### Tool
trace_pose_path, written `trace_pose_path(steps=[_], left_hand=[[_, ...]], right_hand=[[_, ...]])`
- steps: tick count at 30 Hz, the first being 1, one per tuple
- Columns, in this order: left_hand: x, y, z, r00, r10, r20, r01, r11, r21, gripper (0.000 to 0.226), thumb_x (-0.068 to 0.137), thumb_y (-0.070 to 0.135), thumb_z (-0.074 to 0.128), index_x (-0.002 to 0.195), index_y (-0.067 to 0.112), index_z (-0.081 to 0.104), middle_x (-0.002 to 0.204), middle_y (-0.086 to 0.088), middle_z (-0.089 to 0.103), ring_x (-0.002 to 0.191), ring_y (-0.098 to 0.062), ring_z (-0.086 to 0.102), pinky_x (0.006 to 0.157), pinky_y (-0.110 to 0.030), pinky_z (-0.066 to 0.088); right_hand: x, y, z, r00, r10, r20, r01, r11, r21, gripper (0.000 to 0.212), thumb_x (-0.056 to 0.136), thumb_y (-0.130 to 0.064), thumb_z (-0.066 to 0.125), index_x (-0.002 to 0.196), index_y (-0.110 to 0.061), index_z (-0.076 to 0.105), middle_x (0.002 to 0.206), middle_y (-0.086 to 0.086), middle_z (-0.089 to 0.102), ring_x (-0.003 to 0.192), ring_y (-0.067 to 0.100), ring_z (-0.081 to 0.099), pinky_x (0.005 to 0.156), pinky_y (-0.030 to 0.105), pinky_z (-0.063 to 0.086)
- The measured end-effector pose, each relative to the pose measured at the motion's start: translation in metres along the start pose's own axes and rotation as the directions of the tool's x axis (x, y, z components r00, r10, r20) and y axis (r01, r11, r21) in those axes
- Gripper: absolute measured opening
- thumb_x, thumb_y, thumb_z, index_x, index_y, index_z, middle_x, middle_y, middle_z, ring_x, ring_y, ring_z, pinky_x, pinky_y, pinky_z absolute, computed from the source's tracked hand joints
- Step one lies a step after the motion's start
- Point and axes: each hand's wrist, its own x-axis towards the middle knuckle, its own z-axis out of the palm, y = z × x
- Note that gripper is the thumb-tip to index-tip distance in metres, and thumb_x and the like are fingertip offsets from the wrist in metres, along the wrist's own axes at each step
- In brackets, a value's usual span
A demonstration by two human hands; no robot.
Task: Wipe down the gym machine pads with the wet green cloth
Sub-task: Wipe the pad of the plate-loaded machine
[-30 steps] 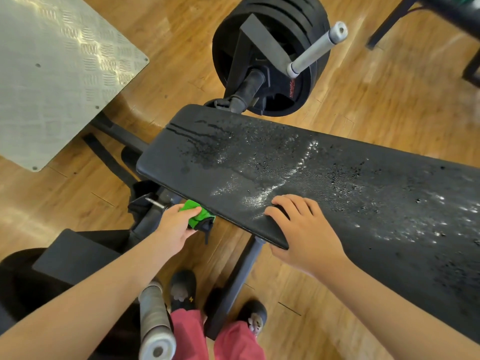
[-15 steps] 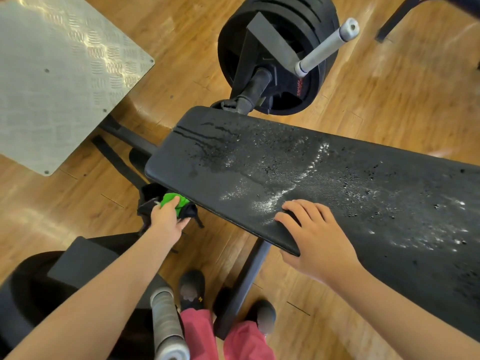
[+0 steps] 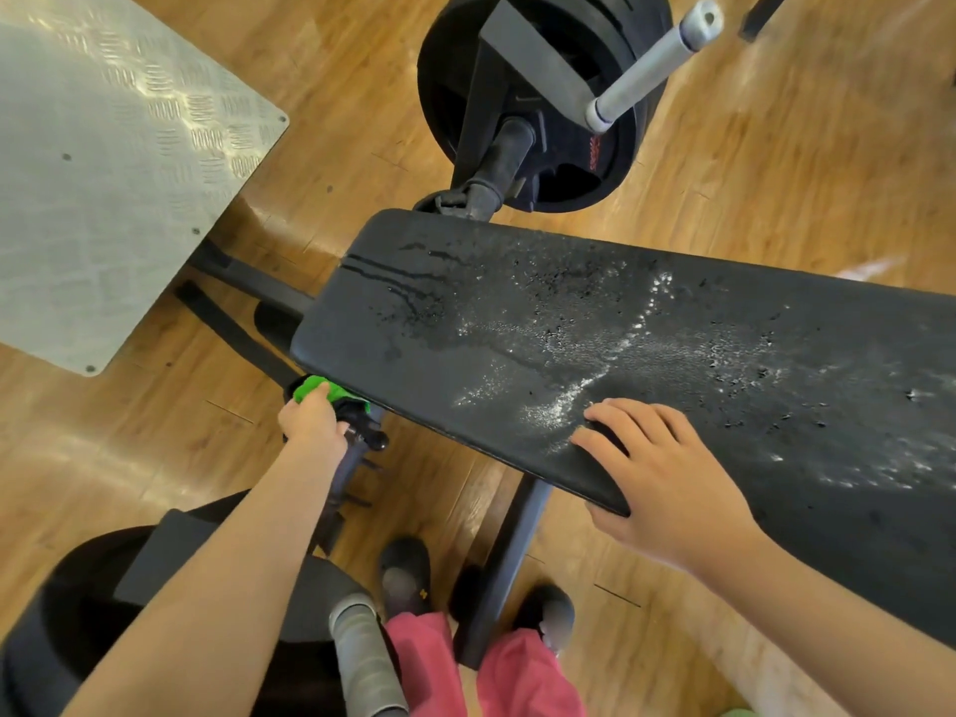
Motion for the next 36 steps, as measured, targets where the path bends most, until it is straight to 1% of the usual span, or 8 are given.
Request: trace_pose_path(steps=[2,6,11,17,20,23,27,36], left_hand=[[0.006,0.006,0.004,0.999,0.017,-0.032,-0.018,1.0,-0.018,0.012,0.093,0.002,0.056,0.093,0.013,0.053,0.082,0.0,0.049,0.091,-0.02,0.049,0.073,-0.031,0.047],[0.025,0.02,0.002,0.996,0.064,-0.067,-0.061,0.997,0.05,0.04,0.089,0.01,0.064,0.125,0.013,0.048,0.105,-0.003,0.052,0.093,-0.019,0.054,0.074,-0.03,0.05],[0.049,0.028,-0.001,0.989,0.131,-0.069,-0.122,0.985,0.122,0.034,0.091,0.015,0.063,0.122,0.01,0.05,0.106,-0.004,0.055,0.094,-0.019,0.054,0.065,-0.027,0.048],[0.075,0.035,0.004,0.983,0.161,-0.091,-0.147,0.979,0.143,0.04,0.094,0.02,0.06,0.132,0.017,0.047,0.1,0.002,0.051,0.066,-0.008,0.044,0.056,-0.021,0.04],[0.082,0.037,0.005,0.981,0.178,-0.072,-0.163,0.971,0.177,0.037,0.093,0.02,0.06,0.129,0.019,0.049,0.099,0.002,0.052,0.071,-0.009,0.046,0.062,-0.021,0.043],[0.079,0.036,0.001,0.987,0.14,-0.072,-0.124,0.973,0.194,0.038,0.094,0.021,0.058,0.13,0.022,0.048,0.111,0.0,0.05,0.094,-0.017,0.05,0.081,-0.028,0.049],[0.063,0.03,0.003,0.98,0.18,-0.088,-0.153,0.956,0.249,0.034,0.095,0.018,0.049,0.129,0.017,0.044,0.123,-0.005,0.052,0.103,-0.023,0.055,0.086,-0.035,0.05],[0.031,0.012,0.006,0.974,0.208,-0.089,-0.176,0.943,0.283,0.03,0.091,0.01,0.047,0.121,0.014,0.046,0.121,-0.01,0.053,0.099,-0.026,0.053,0.094,-0.043,0.05]], right_hand=[[0.0,0.0,0.0,1.0,0.003,0.005,-0.002,1.0,-0.002,0.06,0.068,-0.047,0.071,0.12,-0.019,0.06,0.129,0.005,0.056,0.125,0.028,0.048,0.103,0.042,0.033],[0.0,-0.001,-0.001,1.0,0.005,0.004,-0.005,1.0,0.003,0.059,0.069,-0.047,0.072,0.119,-0.019,0.06,0.128,0.005,0.057,0.125,0.028,0.048,0.104,0.042,0.033],[0.0,-0.001,0.0,1.0,0.014,-0.005,-0.013,1.0,0.011,0.06,0.067,-0.046,0.073,0.119,-0.02,0.06,0.128,0.005,0.057,0.125,0.027,0.047,0.103,0.042,0.033],[-0.001,-0.001,0.0,1.0,0.015,-0.004,-0.015,1.0,0.014,0.057,0.07,-0.047,0.066,0.12,-0.02,0.058,0.129,0.005,0.056,0.125,0.027,0.047,0.104,0.04,0.031],[-0.001,-0.001,0.001,1.0,0.016,0.009,-0.016,1.0,0.015,0.056,0.072,-0.047,0.064,0.121,-0.02,0.058,0.13,0.005,0.056,0.126,0.027,0.047,0.105,0.041,0.031],[0.0,-0.001,0.0,1.0,0.017,0.013,-0.017,1.0,0.012,0.058,0.071,-0.048,0.068,0.121,-0.02,0.058,0.13,0.005,0.056,0.126,0.028,0.049,0.104,0.041,0.033],[0.0,-0.001,0.0,1.0,0.011,-0.011,-0.011,1.0,0.014,0.061,0.067,-0.046,0.073,0.12,-0.019,0.058,0.129,0.005,0.056,0.124,0.028,0.05,0.103,0.042,0.034],[-0.001,-0.001,0.002,0.999,-0.008,-0.045,0.008,1.0,0.012,0.062,0.065,-0.045,0.074,0.119,-0.018,0.058,0.126,0.006,0.057,0.122,0.028,0.051,0.103,0.041,0.033]])
